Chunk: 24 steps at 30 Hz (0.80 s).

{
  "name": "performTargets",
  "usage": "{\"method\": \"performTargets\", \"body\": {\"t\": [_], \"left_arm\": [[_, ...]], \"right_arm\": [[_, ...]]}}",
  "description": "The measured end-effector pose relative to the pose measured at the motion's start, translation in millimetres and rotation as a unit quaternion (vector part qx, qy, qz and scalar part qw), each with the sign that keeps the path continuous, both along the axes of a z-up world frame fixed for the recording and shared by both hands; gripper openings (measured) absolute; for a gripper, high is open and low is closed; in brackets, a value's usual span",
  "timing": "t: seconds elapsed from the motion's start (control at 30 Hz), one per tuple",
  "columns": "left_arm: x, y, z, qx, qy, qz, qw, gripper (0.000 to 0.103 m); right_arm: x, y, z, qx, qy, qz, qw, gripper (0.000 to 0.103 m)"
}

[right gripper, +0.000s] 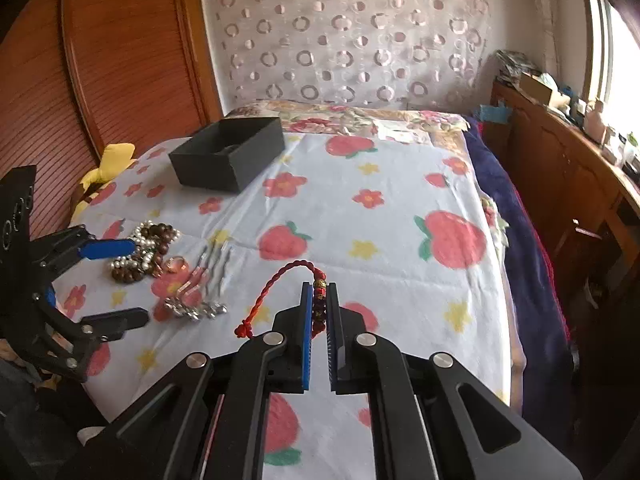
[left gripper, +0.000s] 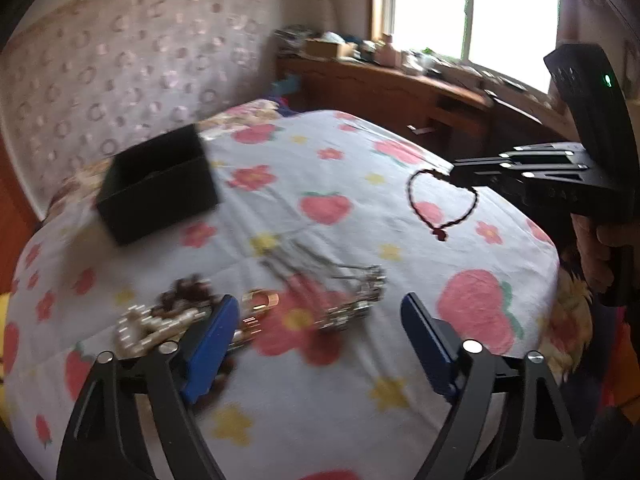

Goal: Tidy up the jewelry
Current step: 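Grasp the silver hairpins with the left tool while the right tool holds the red bracelet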

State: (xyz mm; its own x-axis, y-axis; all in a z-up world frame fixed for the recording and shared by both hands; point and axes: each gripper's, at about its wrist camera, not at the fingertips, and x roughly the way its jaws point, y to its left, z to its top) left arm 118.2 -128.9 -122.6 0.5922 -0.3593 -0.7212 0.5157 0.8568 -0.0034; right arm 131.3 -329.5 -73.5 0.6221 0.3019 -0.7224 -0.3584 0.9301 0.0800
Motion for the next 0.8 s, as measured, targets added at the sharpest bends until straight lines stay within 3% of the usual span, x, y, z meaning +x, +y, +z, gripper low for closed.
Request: {"method": "performTargets", "body": {"t": [0.1, 0.33, 0.4, 0.47, 0.5, 0.57, 0.63, 0.8], "left_arm": [[6, -16, -7, 0.022, 0.010, -0.018, 0.9996, 0.068], [21, -29, -22, 0.060, 0.025, -0.029, 0.9974, 0.059], [22, -29, -21, 0.060, 0.027, -0.033, 0.9973, 0.047], [19, -29, -19, 0.064, 0.019, -0.038, 0.9970, 0.042], [18, -30, -19, 0.067, 0.015, -0.044, 0.9966, 0.034], [12, -31, -17, 0.075, 0.004, -0.048, 0.9960, 0.031], [7, -30, -11, 0.068, -0.008, -0.054, 0.9962, 0.016], [2, -19, 15, 0.035, -0.024, -0.042, 0.9982, 0.011]], "right_arm": [[-2, -4, -4, 0.006, 0.002, -0.004, 1.000, 0.008], [-3, -6, -8, 0.017, 0.001, -0.001, 1.000, 0.008], [-4, -5, -8, 0.018, 0.001, 0.000, 1.000, 0.008], [-5, -4, -7, 0.019, 0.000, 0.002, 1.000, 0.008], [-5, -3, -7, 0.019, -0.001, 0.002, 1.000, 0.008], [-5, -3, -7, 0.019, -0.001, 0.002, 1.000, 0.008], [-5, -3, -7, 0.019, -0.001, 0.002, 1.000, 0.008], [-5, 1, -2, 0.018, -0.005, 0.005, 1.000, 0.008]]}}
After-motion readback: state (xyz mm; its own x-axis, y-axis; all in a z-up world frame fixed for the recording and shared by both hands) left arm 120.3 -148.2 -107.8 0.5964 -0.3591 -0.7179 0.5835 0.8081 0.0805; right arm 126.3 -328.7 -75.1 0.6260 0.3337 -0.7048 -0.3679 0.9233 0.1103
